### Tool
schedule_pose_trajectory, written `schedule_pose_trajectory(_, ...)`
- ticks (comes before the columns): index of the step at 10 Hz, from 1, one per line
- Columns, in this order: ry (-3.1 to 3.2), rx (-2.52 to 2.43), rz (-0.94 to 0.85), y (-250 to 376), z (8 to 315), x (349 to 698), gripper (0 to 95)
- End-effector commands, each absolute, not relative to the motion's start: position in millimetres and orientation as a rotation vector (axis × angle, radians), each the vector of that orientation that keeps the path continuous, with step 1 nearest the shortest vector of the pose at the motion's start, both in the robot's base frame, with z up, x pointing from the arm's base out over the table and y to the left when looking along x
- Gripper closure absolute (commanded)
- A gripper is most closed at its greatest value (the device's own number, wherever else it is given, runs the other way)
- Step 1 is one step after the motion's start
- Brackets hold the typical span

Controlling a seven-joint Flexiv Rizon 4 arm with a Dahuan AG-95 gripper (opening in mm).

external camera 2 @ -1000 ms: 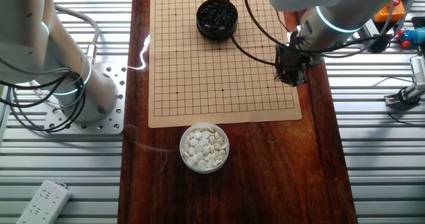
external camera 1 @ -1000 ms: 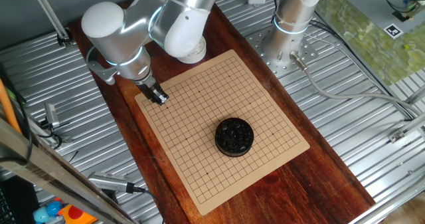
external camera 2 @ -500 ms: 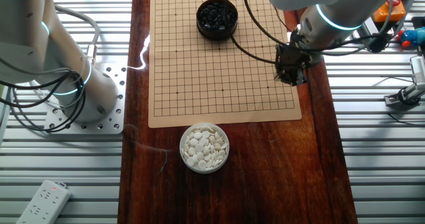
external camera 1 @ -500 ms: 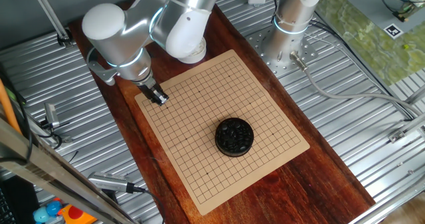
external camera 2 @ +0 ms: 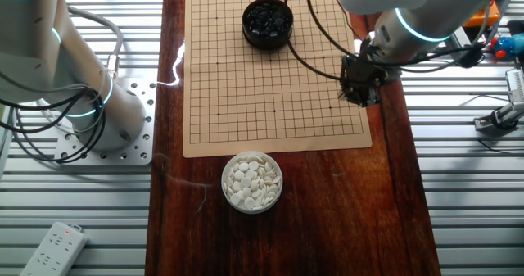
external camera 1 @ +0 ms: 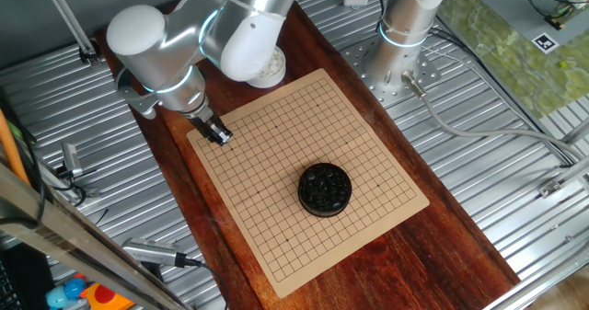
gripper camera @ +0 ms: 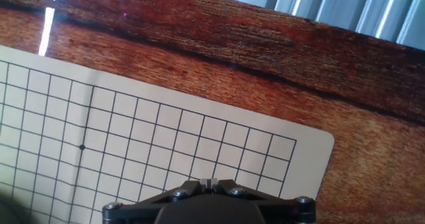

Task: Play the first move as black on the 3-4 point in the upper right corner of the Go board

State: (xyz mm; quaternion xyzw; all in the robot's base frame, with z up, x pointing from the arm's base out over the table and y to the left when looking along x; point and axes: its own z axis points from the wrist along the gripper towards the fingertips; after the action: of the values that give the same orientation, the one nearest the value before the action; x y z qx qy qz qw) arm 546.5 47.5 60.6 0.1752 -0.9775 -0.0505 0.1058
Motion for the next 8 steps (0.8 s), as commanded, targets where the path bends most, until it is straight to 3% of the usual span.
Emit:
schedule_pose_trajectory(1, -2.853, 0.503, -0.152, 64.9, 65.9, 546.4, 95.0)
schedule_pose_trajectory(8, -2.824, 0.370, -0.239, 95.2, 67.0, 507.6, 95.0)
